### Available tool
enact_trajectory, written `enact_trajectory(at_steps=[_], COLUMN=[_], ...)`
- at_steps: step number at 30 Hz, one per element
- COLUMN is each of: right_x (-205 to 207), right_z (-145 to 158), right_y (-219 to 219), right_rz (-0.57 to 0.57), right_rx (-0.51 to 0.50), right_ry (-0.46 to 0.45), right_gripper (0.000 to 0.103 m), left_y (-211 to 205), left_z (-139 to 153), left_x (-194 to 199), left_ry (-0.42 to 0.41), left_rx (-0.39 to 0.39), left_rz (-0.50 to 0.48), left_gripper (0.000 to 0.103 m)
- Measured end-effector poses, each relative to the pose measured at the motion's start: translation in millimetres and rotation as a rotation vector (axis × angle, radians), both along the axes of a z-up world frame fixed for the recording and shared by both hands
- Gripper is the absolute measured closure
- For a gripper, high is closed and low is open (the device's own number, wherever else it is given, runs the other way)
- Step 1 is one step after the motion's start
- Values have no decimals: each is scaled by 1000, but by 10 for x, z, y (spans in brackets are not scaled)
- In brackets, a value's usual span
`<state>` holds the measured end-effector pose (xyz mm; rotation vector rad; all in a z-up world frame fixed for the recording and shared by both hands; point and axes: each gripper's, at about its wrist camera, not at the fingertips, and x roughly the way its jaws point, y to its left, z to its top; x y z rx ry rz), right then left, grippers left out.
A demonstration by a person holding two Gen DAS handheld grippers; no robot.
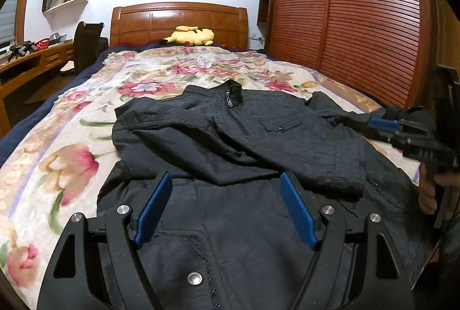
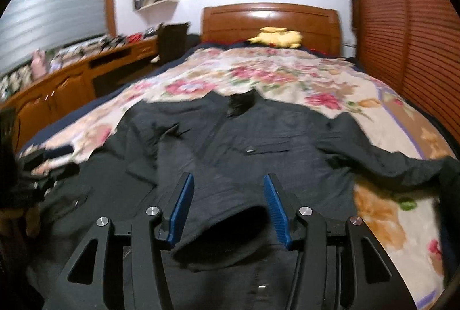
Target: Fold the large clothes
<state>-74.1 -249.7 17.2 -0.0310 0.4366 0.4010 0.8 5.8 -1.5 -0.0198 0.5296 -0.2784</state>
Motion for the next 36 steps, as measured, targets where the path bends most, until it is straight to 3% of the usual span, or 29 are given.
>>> enact_trajectory(at_steps=[7, 14, 21, 26, 27, 28, 29, 31, 36], right_x=[63, 258, 190, 201, 221, 235, 234, 178, 349], right_z=[-171, -280, -372, -410, -425, -426, -419, -297, -12], right_y=[367, 378, 417, 466, 480, 488, 490, 498, 185], right_rz=[123, 121, 114, 116, 111, 107, 96, 56, -40], right_rx=[-82, -129, -199, -303, -324, -345, -364, -377, -235], right_ry=[27, 100, 142, 172, 176, 174, 155, 95, 67], right_gripper=[50, 50, 51, 52, 65, 86, 92, 94, 94], left_y=[44, 54, 93, 117, 129, 135, 143, 159, 216], left_z=[-19, -19, -17, -9, -7, -5, -5, -3, -4], left_x=[-22, -36, -53, -62, -62, -63, -66, -80, -132], left_ry=[5, 6, 9, 14, 15, 17, 17, 13, 9], left_rx=[5, -3, -15, -31, -38, -42, -47, -50, -64], left_rz=[11, 2, -8, -20, -21, -22, -23, -20, -28], left_gripper=[25, 25, 25, 25, 25, 25, 25, 25, 25])
